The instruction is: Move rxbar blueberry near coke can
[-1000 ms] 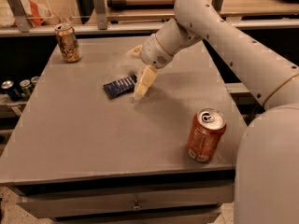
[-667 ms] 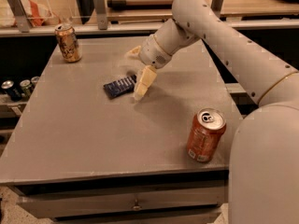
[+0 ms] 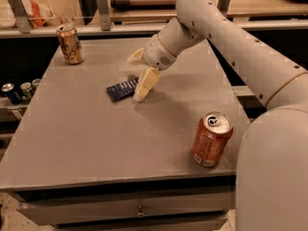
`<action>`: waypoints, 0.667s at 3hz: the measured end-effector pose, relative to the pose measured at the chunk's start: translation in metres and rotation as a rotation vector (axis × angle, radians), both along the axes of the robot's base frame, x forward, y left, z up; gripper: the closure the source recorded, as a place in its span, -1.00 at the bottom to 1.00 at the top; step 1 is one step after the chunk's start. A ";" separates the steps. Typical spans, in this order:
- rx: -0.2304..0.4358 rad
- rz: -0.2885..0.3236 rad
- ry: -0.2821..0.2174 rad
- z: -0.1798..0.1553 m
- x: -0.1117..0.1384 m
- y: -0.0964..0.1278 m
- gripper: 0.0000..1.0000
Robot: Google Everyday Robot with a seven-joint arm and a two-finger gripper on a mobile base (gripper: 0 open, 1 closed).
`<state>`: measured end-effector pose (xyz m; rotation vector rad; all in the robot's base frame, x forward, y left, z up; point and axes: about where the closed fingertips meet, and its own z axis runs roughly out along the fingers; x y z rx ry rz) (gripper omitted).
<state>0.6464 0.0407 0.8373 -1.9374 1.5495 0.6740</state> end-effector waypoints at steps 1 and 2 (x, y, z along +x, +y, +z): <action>0.010 -0.002 0.006 -0.001 -0.004 0.000 -0.17; 0.023 -0.001 0.023 -0.006 -0.007 0.002 0.27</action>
Offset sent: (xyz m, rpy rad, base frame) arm -0.0114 -0.0014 -0.0096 0.0451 0.0467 -0.0089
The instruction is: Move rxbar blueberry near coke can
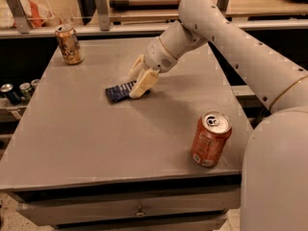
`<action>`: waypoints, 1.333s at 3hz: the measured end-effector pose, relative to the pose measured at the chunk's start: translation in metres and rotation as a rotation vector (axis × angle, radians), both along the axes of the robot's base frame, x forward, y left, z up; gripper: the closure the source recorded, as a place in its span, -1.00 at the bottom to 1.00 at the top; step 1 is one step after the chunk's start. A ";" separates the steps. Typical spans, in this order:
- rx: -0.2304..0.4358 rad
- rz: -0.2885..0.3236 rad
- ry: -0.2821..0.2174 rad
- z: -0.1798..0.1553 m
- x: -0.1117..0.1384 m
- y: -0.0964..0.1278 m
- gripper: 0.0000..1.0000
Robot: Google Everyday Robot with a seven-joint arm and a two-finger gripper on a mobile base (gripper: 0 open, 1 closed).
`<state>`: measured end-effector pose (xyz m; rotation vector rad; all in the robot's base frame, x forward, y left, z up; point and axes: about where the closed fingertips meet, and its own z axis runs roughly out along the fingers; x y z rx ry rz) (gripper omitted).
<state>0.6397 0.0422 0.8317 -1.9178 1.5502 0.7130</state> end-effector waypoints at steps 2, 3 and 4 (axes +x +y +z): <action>0.000 0.000 0.000 0.003 0.000 0.000 1.00; -0.008 -0.003 -0.024 0.015 0.002 -0.004 1.00; -0.031 -0.013 -0.069 0.034 0.004 -0.010 1.00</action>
Offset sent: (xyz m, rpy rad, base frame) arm -0.0003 -0.0064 0.0068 0.0072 0.0044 0.0012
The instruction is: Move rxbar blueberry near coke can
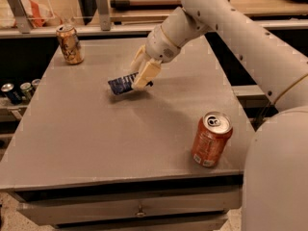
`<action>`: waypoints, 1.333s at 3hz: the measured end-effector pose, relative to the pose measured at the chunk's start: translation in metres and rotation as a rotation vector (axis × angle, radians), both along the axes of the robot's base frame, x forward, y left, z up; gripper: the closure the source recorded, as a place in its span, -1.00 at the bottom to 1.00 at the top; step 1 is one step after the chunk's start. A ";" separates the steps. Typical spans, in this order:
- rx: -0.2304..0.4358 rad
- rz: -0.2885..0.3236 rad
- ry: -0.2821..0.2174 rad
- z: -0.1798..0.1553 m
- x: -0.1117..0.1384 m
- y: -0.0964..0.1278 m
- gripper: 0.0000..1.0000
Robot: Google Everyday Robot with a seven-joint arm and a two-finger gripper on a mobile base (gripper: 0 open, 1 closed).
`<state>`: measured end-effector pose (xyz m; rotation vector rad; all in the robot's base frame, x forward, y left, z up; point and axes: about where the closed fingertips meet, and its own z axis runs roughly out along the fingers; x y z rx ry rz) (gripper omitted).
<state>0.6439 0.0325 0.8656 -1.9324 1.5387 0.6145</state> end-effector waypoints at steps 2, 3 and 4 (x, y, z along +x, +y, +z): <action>-0.051 -0.058 -0.035 0.019 0.004 -0.022 1.00; -0.063 -0.118 -0.017 0.016 0.003 -0.045 1.00; -0.063 -0.177 0.008 0.011 -0.005 -0.071 1.00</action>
Offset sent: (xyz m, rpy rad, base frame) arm 0.0057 -0.0500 0.0229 -0.0880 -0.0275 -0.1278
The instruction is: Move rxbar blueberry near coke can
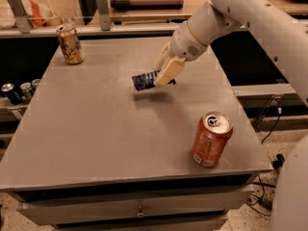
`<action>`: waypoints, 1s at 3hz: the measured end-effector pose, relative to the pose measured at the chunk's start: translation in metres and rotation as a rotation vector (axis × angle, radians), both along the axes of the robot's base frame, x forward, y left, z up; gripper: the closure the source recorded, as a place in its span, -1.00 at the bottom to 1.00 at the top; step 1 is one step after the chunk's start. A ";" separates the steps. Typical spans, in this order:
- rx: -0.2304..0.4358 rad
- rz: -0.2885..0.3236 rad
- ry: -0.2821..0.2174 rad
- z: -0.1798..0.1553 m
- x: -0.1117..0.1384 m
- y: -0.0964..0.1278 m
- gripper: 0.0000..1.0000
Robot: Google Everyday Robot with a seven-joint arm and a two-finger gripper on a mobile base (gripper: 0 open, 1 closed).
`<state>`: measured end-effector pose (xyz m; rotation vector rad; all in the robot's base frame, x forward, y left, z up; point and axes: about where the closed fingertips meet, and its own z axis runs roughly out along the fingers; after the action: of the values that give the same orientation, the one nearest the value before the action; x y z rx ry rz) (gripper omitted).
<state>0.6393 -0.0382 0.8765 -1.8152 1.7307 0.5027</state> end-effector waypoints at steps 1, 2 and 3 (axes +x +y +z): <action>0.005 -0.050 0.020 -0.002 -0.014 -0.025 1.00; 0.012 -0.116 0.019 0.001 -0.031 -0.054 1.00; 0.012 -0.115 0.020 0.000 -0.031 -0.054 1.00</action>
Offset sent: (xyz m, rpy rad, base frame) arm -0.0509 -0.0886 0.0099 0.0232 0.0058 -0.1953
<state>0.6079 -0.0918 0.8770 -1.6958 1.8291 0.4840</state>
